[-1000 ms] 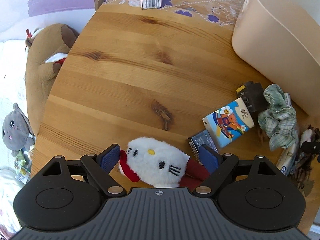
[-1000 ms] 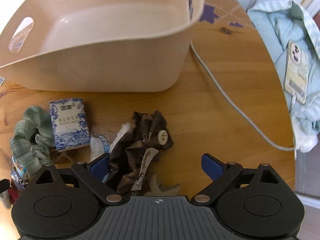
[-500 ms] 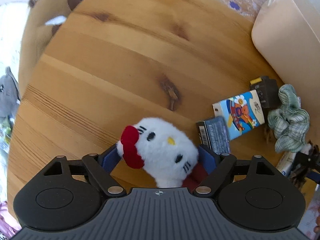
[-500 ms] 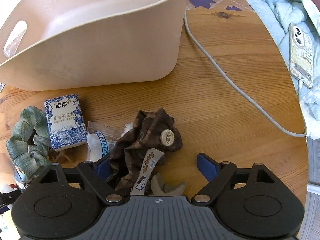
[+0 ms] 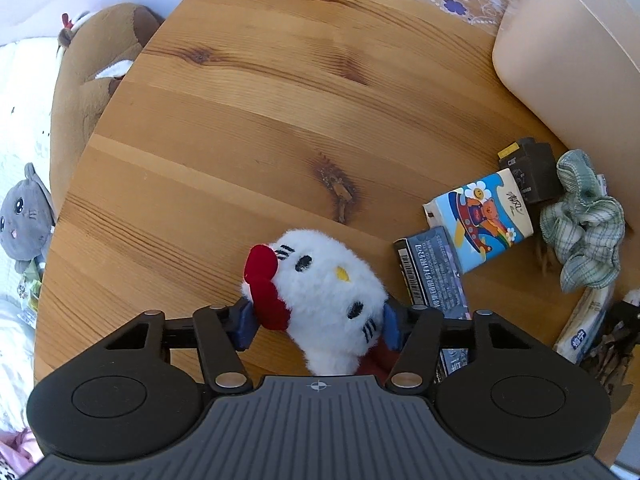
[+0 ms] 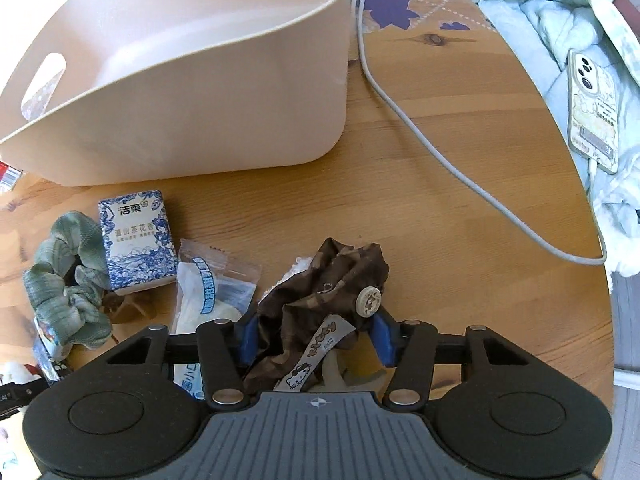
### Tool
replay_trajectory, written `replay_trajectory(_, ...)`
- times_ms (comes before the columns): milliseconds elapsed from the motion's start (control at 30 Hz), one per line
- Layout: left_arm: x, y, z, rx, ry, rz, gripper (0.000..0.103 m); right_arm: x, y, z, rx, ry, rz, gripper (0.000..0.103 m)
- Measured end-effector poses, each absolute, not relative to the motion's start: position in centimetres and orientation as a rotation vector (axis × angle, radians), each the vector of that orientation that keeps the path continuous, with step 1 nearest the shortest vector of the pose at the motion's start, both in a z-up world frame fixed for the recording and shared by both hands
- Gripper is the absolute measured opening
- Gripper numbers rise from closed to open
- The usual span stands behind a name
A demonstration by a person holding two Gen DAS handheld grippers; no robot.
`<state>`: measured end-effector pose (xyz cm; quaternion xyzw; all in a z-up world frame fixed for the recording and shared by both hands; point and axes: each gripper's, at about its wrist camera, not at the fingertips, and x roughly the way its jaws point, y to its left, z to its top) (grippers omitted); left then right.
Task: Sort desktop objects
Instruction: 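Grasp the Hello Kitty plush with the left tool while the right tool grasps the brown cloth, then carry both items into the beige basket and open both tools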
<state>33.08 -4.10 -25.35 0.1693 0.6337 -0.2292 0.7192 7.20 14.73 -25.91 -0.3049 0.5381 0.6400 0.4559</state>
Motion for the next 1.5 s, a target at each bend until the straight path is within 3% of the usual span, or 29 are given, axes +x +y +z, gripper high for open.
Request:
replay_trajectory(233,33.3,-3.7,-23.9,0.442,1.344,-0.628,0.054,7.2,12.0,-23.7,-0.673,1.285,1.634,0.051)
replay_trajectory(300,33.4,-4.1,-23.0,0.449,1.329,-0.67,0.045,7.4,11.4,-22.5,-0.646,1.279,1.654,0.051)
replay_trajectory(700,33.6,-6.5,-17.5,0.47,1.199,-0.868,0.045,10.9,12.2,-17.2,-0.457,1.248,1.747,0.051)
replay_trajectory(1100,31.7,-12.0,-8.5,0.446,0.997,-1.142,0.045,14.0,13.3,-9.7,-0.314,1.101,1.86,0.051)
replay_trajectory(1500,29.0,-20.0,-5.1,0.482,0.881,-1.327,0.045,14.1,17.0,-8.1,-0.287,1.03,1.915,0.051)
